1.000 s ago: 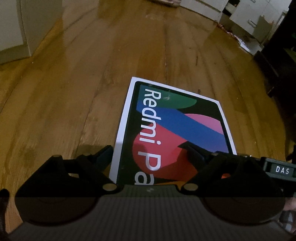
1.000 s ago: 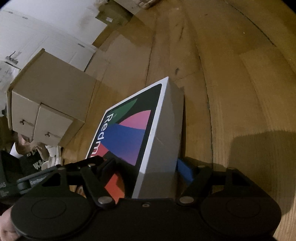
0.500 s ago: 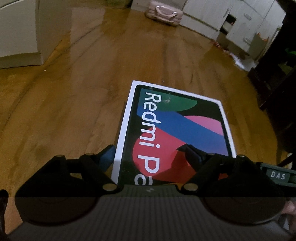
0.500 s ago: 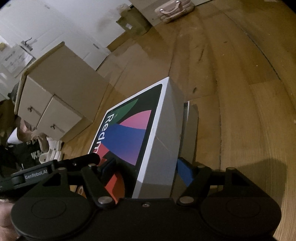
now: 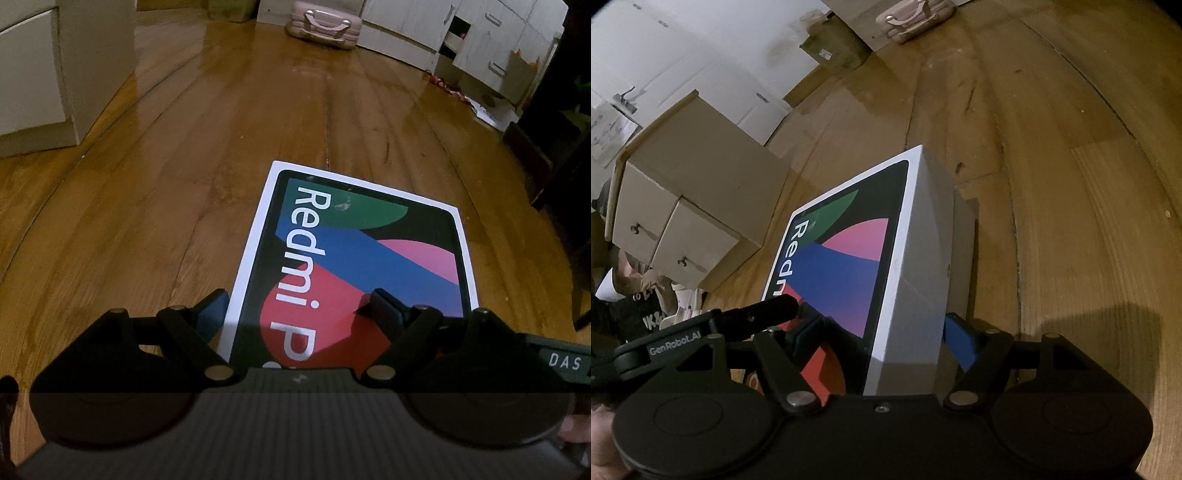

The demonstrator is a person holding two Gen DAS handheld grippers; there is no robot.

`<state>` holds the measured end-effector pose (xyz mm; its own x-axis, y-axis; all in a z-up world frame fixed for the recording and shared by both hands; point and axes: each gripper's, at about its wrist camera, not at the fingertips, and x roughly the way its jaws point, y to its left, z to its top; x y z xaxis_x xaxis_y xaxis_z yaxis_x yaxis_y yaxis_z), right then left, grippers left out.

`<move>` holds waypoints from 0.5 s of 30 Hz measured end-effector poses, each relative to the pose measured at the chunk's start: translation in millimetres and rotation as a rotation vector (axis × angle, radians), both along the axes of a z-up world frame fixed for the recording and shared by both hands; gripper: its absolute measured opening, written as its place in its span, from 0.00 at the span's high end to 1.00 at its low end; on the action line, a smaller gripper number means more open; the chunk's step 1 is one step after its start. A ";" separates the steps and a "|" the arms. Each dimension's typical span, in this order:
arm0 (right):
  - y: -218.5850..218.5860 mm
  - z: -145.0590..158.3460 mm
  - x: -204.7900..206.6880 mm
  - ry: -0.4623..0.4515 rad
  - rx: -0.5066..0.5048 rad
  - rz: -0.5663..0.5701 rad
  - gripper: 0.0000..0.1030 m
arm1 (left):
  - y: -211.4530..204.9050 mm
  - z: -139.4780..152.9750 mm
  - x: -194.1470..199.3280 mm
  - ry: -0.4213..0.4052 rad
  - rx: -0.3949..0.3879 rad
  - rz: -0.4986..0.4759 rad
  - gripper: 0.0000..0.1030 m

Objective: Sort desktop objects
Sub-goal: 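Open both grippers and pull them back from the box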

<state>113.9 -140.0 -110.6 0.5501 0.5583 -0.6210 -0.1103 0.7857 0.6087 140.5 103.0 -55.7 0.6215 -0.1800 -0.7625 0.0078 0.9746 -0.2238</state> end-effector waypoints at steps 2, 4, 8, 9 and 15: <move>1.5 -1.8 1.8 -0.004 0.006 -0.009 0.25 | -3.5 -0.9 4.4 0.010 0.021 -0.012 0.18; 2.0 -4.6 2.8 0.003 0.012 -0.018 0.24 | -6.3 -1.6 6.6 0.027 0.031 -0.013 0.17; 2.1 -6.7 1.5 0.021 0.012 -0.030 0.24 | -9.3 1.6 2.8 0.044 0.050 0.027 0.16; 2.4 -4.8 -0.6 0.022 0.006 -0.031 0.24 | -9.8 3.8 0.5 0.043 0.061 0.052 0.16; 10.8 19.4 -20.3 -0.003 -0.065 0.002 0.24 | -19.5 20.6 -14.3 0.064 0.103 0.084 0.11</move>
<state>93.6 -129.2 -91.2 0.5508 0.5175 -0.6548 -0.1132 0.8236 0.5557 126.2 83.5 -35.1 0.5804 -0.0481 -0.8129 -0.0859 0.9891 -0.1199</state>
